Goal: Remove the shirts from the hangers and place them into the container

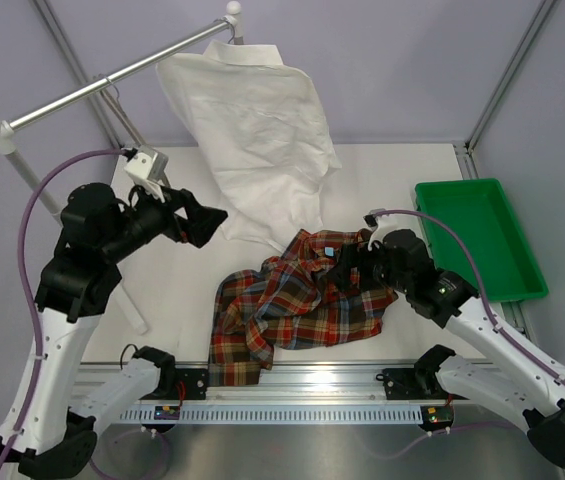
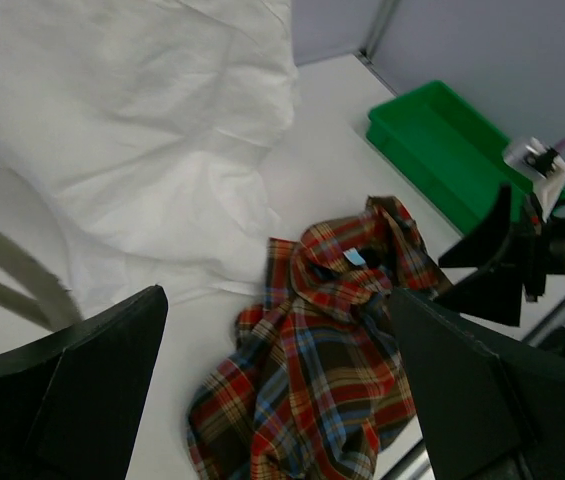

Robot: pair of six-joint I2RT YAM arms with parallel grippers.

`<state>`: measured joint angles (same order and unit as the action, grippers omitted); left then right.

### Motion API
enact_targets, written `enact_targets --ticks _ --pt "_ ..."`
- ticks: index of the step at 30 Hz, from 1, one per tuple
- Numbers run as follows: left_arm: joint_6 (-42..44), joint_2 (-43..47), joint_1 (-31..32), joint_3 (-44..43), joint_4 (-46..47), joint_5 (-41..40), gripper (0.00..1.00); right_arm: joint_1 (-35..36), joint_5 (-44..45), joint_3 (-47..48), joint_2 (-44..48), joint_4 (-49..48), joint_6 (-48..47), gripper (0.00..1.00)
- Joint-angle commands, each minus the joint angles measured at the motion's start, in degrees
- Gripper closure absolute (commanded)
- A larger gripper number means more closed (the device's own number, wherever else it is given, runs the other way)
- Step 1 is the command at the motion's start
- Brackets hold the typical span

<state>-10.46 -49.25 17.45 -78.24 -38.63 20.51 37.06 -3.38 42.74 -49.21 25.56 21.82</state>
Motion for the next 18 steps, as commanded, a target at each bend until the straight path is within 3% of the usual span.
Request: enact_targets --ticks 1,7,12,18 --pt "-1.5 0.1 3.7 1.2 7.6 6.7 0.01 -0.1 -1.0 0.2 -1.1 -0.4 -1.9 0.01" --pt "2.1 -3.0 18.5 0.9 8.6 -7.3 0.01 0.1 -1.0 -0.9 -2.7 -2.5 -2.6 0.01" --pt "2.4 -3.0 21.1 9.3 13.8 -11.7 0.01 3.1 -0.8 -1.1 -4.9 -4.5 -4.8 0.01" --pt "5.1 -2.7 22.6 17.8 15.3 -14.8 0.01 12.9 6.6 3.0 -13.0 -5.3 -5.2 0.01"
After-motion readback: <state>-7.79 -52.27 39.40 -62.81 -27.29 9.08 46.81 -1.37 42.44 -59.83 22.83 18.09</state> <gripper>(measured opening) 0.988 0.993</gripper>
